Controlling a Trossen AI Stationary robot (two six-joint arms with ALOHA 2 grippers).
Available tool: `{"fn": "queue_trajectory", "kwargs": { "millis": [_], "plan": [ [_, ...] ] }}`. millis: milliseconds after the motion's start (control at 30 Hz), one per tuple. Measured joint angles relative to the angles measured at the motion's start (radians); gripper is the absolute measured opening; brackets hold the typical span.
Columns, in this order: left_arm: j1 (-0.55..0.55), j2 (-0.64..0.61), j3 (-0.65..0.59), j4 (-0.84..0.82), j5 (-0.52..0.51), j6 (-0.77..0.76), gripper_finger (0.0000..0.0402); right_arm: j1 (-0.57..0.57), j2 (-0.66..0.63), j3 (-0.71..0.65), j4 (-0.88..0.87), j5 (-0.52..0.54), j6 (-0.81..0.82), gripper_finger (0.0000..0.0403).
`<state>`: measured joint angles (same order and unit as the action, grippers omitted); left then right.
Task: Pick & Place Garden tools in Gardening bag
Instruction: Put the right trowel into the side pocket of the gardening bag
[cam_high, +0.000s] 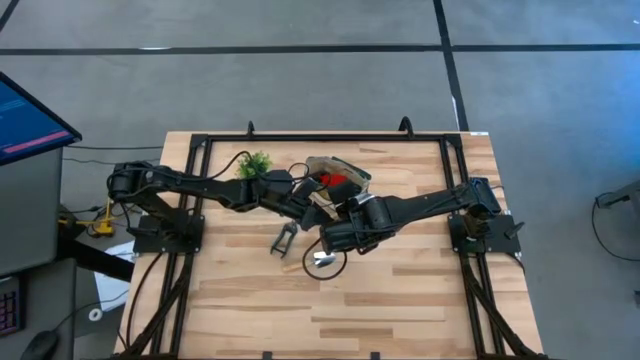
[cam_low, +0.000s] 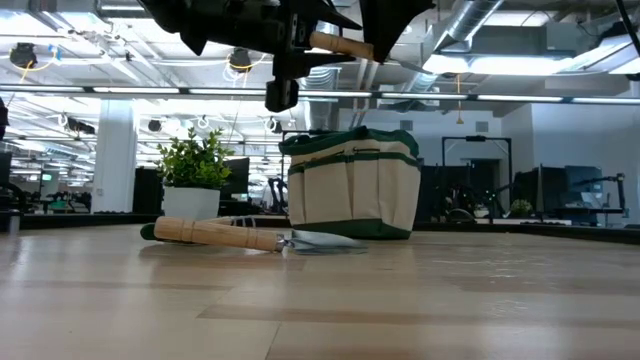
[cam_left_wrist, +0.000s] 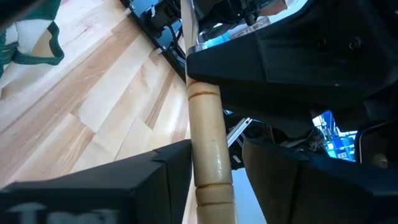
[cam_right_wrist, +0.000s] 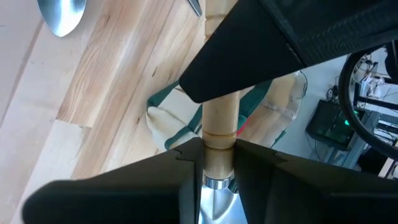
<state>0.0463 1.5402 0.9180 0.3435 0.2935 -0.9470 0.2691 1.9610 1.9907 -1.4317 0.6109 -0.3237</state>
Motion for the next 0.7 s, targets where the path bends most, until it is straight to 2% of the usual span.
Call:
{"fn": "queue_trajectory", "kwargs": {
  "millis": [333,700],
  "plan": [
    [0.0,0.0,-0.002,-0.01,-0.006,0.0,0.0058,0.0,0.0,0.0,-0.004,0.005,0.0,0.0054],
    [0.005,0.0,-0.002,-0.009,-0.009,0.051,0.0053,0.005,0.0,0.0,-0.005,0.007,0.0,0.0055]
  ]
}}
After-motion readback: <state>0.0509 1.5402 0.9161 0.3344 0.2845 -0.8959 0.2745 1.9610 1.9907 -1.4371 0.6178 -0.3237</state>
